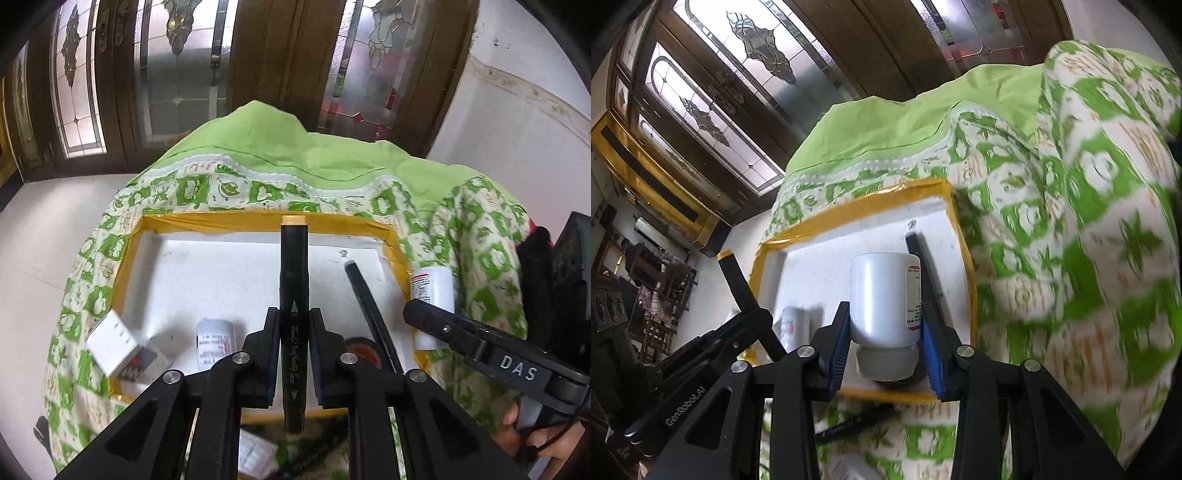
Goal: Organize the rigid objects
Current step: 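Carry the black marker and white bottle into the tray and open both tools, then grasp the white plug adapter with the right tool while the left tool grasps the black tape roll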
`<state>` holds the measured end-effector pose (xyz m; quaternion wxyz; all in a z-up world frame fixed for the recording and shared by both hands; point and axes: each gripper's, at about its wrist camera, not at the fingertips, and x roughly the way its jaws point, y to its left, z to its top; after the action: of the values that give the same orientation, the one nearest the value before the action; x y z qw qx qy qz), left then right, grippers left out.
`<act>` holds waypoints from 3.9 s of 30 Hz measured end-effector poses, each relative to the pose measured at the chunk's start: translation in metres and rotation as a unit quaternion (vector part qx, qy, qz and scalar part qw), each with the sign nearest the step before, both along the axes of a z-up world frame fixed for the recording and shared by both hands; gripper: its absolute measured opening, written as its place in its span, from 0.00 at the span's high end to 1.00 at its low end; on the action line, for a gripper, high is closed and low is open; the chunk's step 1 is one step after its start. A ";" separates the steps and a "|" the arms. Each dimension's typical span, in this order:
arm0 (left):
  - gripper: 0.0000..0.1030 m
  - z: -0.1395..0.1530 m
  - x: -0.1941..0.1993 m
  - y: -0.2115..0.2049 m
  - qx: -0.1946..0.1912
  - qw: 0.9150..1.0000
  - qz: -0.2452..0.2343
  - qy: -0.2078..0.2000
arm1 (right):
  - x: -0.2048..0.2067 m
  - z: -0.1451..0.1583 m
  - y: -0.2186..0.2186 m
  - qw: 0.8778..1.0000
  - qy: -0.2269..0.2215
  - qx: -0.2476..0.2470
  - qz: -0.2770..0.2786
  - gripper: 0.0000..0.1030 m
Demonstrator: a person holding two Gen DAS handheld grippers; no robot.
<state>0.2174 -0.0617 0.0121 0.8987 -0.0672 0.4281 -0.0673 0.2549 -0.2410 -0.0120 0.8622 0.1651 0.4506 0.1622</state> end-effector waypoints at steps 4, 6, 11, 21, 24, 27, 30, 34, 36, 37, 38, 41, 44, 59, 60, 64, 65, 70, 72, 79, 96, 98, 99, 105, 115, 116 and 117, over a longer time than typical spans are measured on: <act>0.86 -0.014 0.012 0.001 0.006 1.000 0.003 0.010 | 0.016 -0.006 0.010 1.000 -0.001 -0.011 0.006 0.66; 0.86 -0.019 0.017 0.002 0.009 1.000 0.006 0.011 | 0.025 -0.009 0.015 1.000 -0.005 -0.019 0.010 0.66; 0.86 -0.027 0.035 0.007 -0.002 1.000 0.017 0.022 | 0.042 -0.020 0.027 0.999 0.001 -0.028 0.018 0.66; 0.86 -0.062 0.038 0.010 0.029 0.997 0.022 0.061 | 0.054 -0.049 0.052 0.996 0.025 -0.060 0.053 0.66; 0.84 -0.062 0.035 0.014 0.035 0.997 0.023 0.058 | 0.053 -0.056 0.055 0.994 0.036 -0.090 0.048 0.66; 0.83 -0.062 0.034 0.017 0.048 0.997 0.028 0.061 | 0.050 -0.055 0.059 0.989 0.025 -0.141 0.041 0.66; 0.82 -0.064 0.030 0.020 0.038 0.997 0.030 0.068 | 0.045 -0.056 0.062 0.986 0.008 -0.160 0.045 0.66; 0.61 -0.059 0.016 0.015 0.046 0.997 0.016 0.062 | 0.040 -0.052 0.059 0.988 -0.009 -0.145 0.045 0.63; 0.47 -0.051 0.000 0.012 0.053 0.997 0.012 0.047 | 0.035 -0.048 0.054 0.991 -0.016 -0.127 0.035 0.54; 0.46 -0.048 -0.005 0.012 0.052 0.998 0.011 0.044 | 0.030 -0.044 0.049 0.993 -0.020 -0.114 0.028 0.52; 0.45 -0.041 -0.017 0.012 0.049 0.998 0.009 0.038 | 0.027 -0.041 0.046 0.994 -0.021 -0.107 0.023 0.52; 0.40 -0.031 -0.050 0.015 0.038 0.999 0.007 0.023 | 0.013 -0.031 0.036 0.996 -0.024 -0.083 0.013 0.50; 0.34 -0.029 -0.102 0.029 0.025 0.999 0.020 0.008 | -0.006 -0.020 0.024 0.998 -0.029 -0.058 0.004 0.44; 0.34 -0.056 -0.175 0.077 -0.002 0.992 0.121 0.041 | -0.104 -0.050 -0.002 0.997 0.060 0.030 0.042 0.38; 0.34 -0.058 -0.175 0.078 -0.003 0.991 0.126 0.045 | -0.109 -0.052 -0.003 0.997 0.062 0.029 0.043 0.38; 0.34 -0.061 -0.177 0.083 -0.010 0.989 0.135 0.052 | -0.121 -0.050 0.002 0.997 0.052 0.013 0.054 0.38; 0.34 -0.062 -0.177 0.084 -0.013 0.989 0.138 0.054 | -0.121 -0.050 0.003 0.997 0.051 0.010 0.055 0.38; 0.34 -0.063 -0.177 0.086 -0.019 0.988 0.141 0.054 | -0.123 -0.056 0.017 0.996 0.048 -0.021 0.076 0.38; 0.34 -0.063 -0.178 0.086 -0.020 0.988 0.141 0.054 | -0.122 -0.060 0.028 0.993 0.053 -0.031 0.098 0.38; 0.34 -0.063 -0.176 0.081 -0.011 0.990 0.132 0.053 | -0.131 -0.069 0.061 0.982 0.049 -0.078 0.163 0.38; 0.34 -0.066 -0.172 0.073 0.009 0.991 0.121 0.058 | -0.138 -0.075 0.093 0.958 0.007 -0.203 0.202 0.55; 0.34 -0.067 -0.172 0.073 0.010 0.991 0.121 0.057 | -0.137 -0.073 0.087 0.962 0.014 -0.198 0.189 0.56; 0.34 -0.067 -0.171 0.073 0.012 0.991 0.120 0.057 | -0.136 -0.071 0.083 0.963 0.017 -0.197 0.182 0.56; 0.34 -0.075 -0.160 0.070 0.055 0.988 0.128 0.065 | -0.133 -0.069 0.071 0.970 0.035 -0.175 0.166 0.56; 0.33 -0.087 -0.137 0.058 0.143 0.983 0.108 0.047 | -0.136 -0.067 0.064 0.973 0.048 -0.156 0.160 0.55; 0.33 -0.091 -0.133 0.055 0.153 0.982 0.103 0.051 | -0.136 -0.067 0.063 0.973 0.049 -0.157 0.161 0.56; 0.35 -0.092 -0.132 0.054 0.158 0.981 0.101 0.053 | -0.136 -0.068 0.063 0.973 0.049 -0.157 0.161 0.55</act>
<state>0.0855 -0.0076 -0.0802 0.8762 0.0294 0.4713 0.0957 0.1188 -0.1778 -0.0795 0.8167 -0.0393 0.5329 0.2179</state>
